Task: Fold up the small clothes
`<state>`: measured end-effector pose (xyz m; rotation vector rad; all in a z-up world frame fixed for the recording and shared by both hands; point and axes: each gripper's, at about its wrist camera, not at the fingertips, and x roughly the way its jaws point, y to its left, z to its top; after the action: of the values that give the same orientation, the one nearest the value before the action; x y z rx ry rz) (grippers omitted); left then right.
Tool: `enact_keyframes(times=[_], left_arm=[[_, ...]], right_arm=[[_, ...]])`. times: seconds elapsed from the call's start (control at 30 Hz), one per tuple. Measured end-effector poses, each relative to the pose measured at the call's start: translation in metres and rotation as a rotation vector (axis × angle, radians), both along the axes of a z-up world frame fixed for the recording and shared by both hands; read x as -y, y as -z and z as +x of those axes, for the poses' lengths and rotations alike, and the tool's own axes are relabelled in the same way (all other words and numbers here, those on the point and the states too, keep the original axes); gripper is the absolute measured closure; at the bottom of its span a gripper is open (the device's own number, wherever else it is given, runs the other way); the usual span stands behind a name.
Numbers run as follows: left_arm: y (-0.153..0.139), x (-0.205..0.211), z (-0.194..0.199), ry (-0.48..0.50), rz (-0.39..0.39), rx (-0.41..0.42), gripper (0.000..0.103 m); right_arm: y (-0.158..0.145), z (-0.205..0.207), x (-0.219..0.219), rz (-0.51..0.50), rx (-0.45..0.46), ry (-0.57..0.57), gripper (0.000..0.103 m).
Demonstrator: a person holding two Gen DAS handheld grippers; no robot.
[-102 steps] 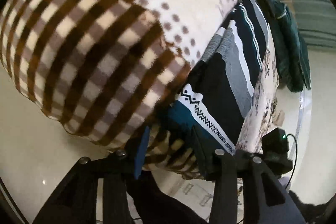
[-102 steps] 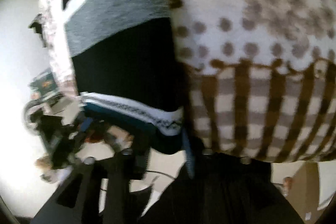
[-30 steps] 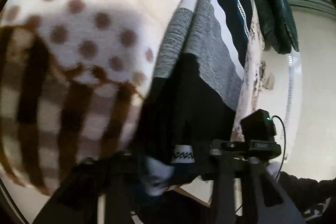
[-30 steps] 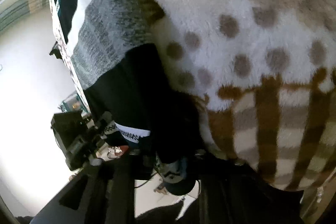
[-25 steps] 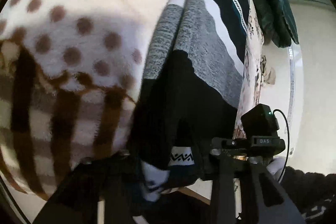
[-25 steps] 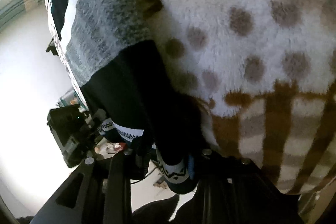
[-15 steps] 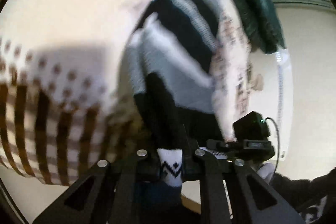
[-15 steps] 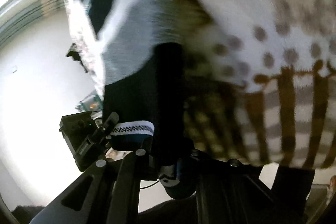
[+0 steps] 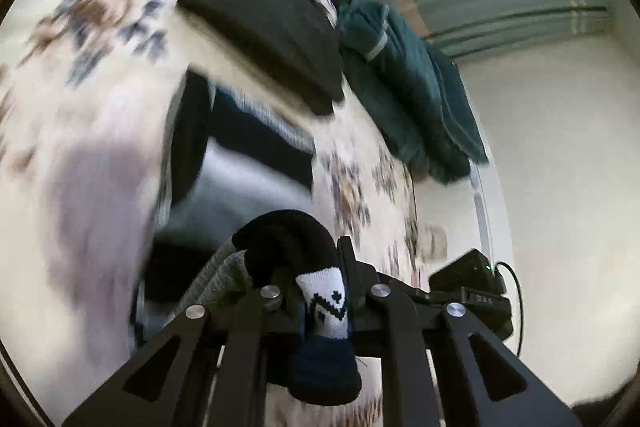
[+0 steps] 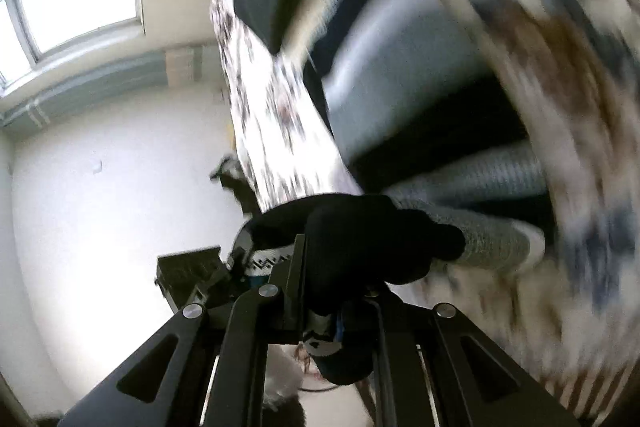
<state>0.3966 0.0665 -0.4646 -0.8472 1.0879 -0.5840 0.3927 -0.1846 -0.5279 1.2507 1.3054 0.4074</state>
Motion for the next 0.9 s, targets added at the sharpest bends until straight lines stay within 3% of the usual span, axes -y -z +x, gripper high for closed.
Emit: enact_keyframes(times=[0.1,0.13,0.17,0.2,0.23,0.3,0.4,0.6,0.73,0.8,0.83,0.87,0.9], left_arm=[[0.017,0.002,0.06,-0.004,0.032,-0.019,0.083],[0.02,0.001,0.074,-0.012,0.028,-0.023,0.068],[0.024,-0.001,0.091,-0.036,0.024,-0.024,0.049],[0.025,-0.006,0.1,-0.06,0.014,-0.019,0.042],[0.025,-0.01,0.101,-0.078,-0.001,-0.012,0.038],[0.027,-0.025,0.111,-0.135,-0.025,-0.004,0.035],[0.03,-0.035,0.115,-0.147,0.016,0.008,0.033],[0.063,0.0,0.122,0.057,0.242,-0.029,0.033],[0.093,0.026,0.136,0.132,0.311,-0.066,0.035],[0.097,0.038,0.141,0.16,0.344,-0.027,0.065],[0.098,0.041,0.143,0.171,0.356,-0.022,0.094],[0.098,0.04,0.145,0.172,0.343,-0.019,0.093],[0.095,0.037,0.144,0.16,0.327,-0.005,0.093]], right_arm=[[0.012,0.071,0.016,-0.034,-0.022,0.035,0.089],[0.017,0.092,0.02,-0.04,-0.037,0.047,0.088],[0.023,0.111,0.024,-0.036,-0.051,0.051,0.08],[0.028,0.129,0.028,-0.03,-0.066,0.057,0.07],[0.029,0.14,0.031,-0.023,-0.065,0.071,0.049],[0.028,0.159,0.038,-0.018,-0.041,0.101,0.044],[0.021,0.166,0.056,-0.045,0.006,0.116,0.044],[0.03,0.155,0.056,-0.317,0.009,-0.017,0.043],[0.064,0.159,0.069,-0.429,-0.047,-0.091,0.043],[0.076,0.168,0.065,-0.443,-0.062,-0.106,0.043],[0.084,0.175,0.063,-0.431,-0.059,-0.117,0.043],[0.089,0.179,0.059,-0.429,-0.056,-0.133,0.044],[0.089,0.18,0.057,-0.445,-0.046,-0.128,0.06]])
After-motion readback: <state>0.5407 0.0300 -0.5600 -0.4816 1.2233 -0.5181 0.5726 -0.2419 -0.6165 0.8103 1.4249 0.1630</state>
